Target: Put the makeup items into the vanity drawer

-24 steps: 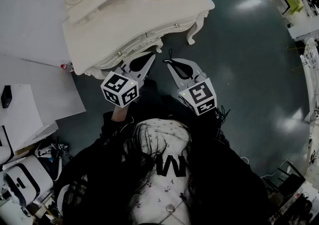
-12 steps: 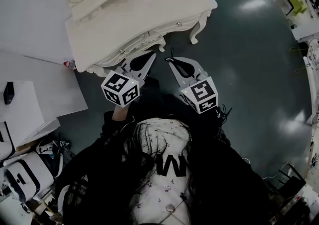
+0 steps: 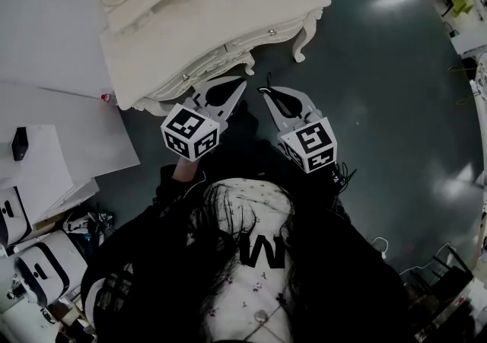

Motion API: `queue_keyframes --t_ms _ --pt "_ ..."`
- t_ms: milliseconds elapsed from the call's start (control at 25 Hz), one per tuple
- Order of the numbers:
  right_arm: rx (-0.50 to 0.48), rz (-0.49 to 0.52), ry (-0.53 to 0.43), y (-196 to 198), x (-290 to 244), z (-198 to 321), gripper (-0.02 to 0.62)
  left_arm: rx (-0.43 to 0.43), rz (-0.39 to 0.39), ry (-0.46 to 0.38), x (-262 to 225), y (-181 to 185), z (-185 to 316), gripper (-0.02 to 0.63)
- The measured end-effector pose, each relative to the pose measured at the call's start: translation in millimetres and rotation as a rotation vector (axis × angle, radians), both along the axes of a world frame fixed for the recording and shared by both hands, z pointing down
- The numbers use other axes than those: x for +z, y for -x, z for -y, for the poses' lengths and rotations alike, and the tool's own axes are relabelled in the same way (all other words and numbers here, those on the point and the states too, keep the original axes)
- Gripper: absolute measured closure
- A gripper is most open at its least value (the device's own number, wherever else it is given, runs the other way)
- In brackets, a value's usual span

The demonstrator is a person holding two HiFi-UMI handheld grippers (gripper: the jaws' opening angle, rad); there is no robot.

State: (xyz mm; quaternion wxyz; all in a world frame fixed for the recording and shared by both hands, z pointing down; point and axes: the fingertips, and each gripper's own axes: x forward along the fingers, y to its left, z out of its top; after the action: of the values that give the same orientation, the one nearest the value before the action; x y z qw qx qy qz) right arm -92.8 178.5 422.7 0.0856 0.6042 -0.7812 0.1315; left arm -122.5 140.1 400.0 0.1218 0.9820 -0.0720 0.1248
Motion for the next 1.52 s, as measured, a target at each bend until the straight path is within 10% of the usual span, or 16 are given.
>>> queue_keyframes --t_ms 440,1080,1520 --pt "0.059 0.038 0.036 -45.4 15.5 30.0 0.569 0.110 0.058 -0.010 15.9 -48.9 10.0 0.606" --pt "0.117 0.053 0.076 -158.0 13.8 178.3 0.569 0.183 0.105 -0.109 17.0 -156.2 166.7 0.606" --pt "0.101 0.053 0.175 -201.2 35.1 264.8 0.569 0.172 0.120 -0.012 42.3 -201.4 258.3 0.606"
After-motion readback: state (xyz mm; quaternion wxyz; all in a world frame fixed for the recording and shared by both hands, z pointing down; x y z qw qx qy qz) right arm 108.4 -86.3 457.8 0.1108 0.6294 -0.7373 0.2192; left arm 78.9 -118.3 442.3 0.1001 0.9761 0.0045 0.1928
